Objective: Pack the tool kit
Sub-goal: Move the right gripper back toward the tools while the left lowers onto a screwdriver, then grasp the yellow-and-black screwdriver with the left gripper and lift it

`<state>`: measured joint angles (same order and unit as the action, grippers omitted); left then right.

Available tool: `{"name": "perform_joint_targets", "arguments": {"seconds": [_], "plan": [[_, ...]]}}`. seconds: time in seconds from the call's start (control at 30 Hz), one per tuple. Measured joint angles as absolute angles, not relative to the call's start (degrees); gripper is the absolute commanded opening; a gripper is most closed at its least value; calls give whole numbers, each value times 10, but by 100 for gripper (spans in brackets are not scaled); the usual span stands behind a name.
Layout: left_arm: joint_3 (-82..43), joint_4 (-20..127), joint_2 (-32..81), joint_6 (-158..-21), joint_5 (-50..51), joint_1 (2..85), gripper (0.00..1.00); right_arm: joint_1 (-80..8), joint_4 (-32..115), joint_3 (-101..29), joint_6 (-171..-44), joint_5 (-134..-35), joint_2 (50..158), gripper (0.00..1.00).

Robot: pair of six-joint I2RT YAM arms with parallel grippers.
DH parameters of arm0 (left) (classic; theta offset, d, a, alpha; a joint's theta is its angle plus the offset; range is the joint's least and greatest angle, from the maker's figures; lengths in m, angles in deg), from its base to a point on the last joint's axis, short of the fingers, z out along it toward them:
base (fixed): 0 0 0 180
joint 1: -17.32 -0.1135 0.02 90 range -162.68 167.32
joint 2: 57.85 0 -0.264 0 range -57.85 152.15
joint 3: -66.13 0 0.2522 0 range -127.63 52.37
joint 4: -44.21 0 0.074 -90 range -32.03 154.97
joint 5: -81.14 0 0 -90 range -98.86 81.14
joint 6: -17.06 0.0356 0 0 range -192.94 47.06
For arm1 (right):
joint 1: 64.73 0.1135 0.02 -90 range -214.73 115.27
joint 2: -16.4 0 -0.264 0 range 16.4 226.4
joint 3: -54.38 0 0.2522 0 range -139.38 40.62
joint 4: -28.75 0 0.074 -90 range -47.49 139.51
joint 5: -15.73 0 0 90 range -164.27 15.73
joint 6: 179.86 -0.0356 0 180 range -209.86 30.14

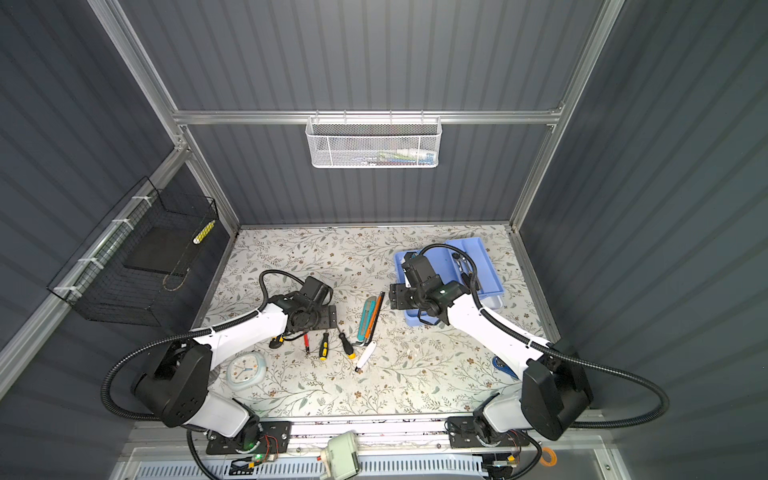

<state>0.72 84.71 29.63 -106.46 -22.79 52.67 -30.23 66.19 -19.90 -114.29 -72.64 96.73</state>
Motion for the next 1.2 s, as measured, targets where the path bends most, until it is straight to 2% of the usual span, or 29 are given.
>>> {"name": "perform_joint_targets", "arguments": {"seconds": [0.2, 0.37, 0.57, 0.7, 0.77, 0.97, 1.2], "plan": [[20, 865, 295, -1083, -225, 562, 80, -302, 662, -199, -1143, -726, 968, 78], [52, 869, 288, -1103, -215, 570, 69, -302, 661, -199, -1143, -726, 971, 78], [73, 867, 281, -1117, -199, 575, 60, -302, 663, -200, -1142, -726, 987, 79], [76, 861, 283, -1122, -187, 575, 49, -302, 665, -203, -1141, -726, 993, 80], [78, 855, 287, -1124, -183, 575, 40, -302, 666, -203, -1141, -726, 993, 80], [79, 843, 292, -1122, -177, 575, 21, -302, 665, -203, -1140, -724, 993, 89], [77, 856, 271, -1115, -176, 576, 14, -302, 650, -202, -1143, -739, 993, 89]]}}
